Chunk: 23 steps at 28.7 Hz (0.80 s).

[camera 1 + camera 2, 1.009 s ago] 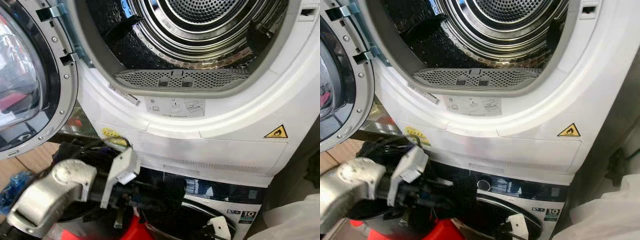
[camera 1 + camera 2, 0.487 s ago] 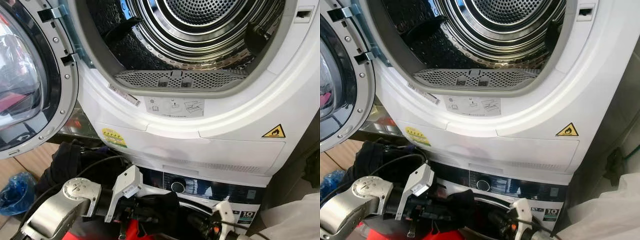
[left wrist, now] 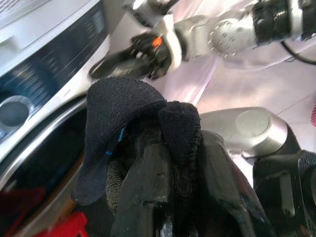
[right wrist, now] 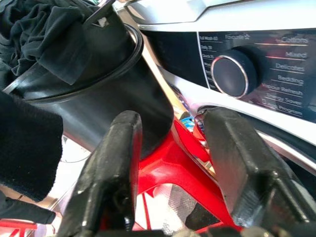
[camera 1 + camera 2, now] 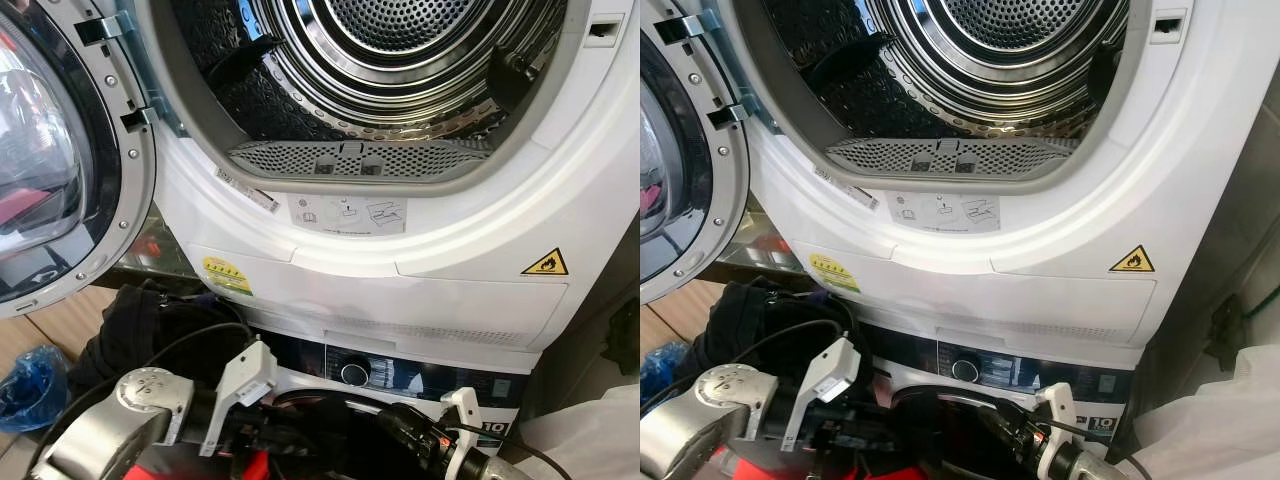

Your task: Clothes washing

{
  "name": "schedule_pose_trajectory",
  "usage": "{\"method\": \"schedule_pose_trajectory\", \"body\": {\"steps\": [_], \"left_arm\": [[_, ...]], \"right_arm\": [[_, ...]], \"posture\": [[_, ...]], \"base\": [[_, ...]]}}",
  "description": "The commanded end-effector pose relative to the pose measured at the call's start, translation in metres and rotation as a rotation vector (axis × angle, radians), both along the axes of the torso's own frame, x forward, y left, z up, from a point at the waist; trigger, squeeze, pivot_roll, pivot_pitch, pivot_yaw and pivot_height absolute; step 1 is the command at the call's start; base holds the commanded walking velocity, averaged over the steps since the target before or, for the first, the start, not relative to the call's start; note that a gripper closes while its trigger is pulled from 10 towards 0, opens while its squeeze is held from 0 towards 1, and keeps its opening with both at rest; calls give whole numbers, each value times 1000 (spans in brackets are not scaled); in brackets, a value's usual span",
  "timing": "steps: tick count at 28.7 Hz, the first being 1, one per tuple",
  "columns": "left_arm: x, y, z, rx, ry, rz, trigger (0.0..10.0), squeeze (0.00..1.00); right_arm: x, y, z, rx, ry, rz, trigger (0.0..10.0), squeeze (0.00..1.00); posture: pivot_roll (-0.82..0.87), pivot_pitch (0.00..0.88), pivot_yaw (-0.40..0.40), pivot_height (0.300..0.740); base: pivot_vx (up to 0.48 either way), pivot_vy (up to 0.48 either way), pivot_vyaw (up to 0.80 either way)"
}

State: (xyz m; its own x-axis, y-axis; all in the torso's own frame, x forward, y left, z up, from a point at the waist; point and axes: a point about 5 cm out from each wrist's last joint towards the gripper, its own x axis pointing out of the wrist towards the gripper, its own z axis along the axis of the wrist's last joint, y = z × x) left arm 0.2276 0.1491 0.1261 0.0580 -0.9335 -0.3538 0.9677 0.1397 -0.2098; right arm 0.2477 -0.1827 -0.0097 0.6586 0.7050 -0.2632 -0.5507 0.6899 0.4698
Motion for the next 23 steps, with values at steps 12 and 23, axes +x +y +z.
{"method": "schedule_pose_trajectory", "body": {"steps": [12,23], "left_arm": [[7,8,-5,-10,-12,93,10000,0],[9,-5,-7,-62,-13,79,10000,0]], "right_arm": [[1,5,4,25,-5,72,10000,1000],[9,10,13,19,-63,92,10000,0]], "posture": [[-43,0,119,740],[-75,0,143,740]], "base": [[0,0,0],[0,0,0]]}}
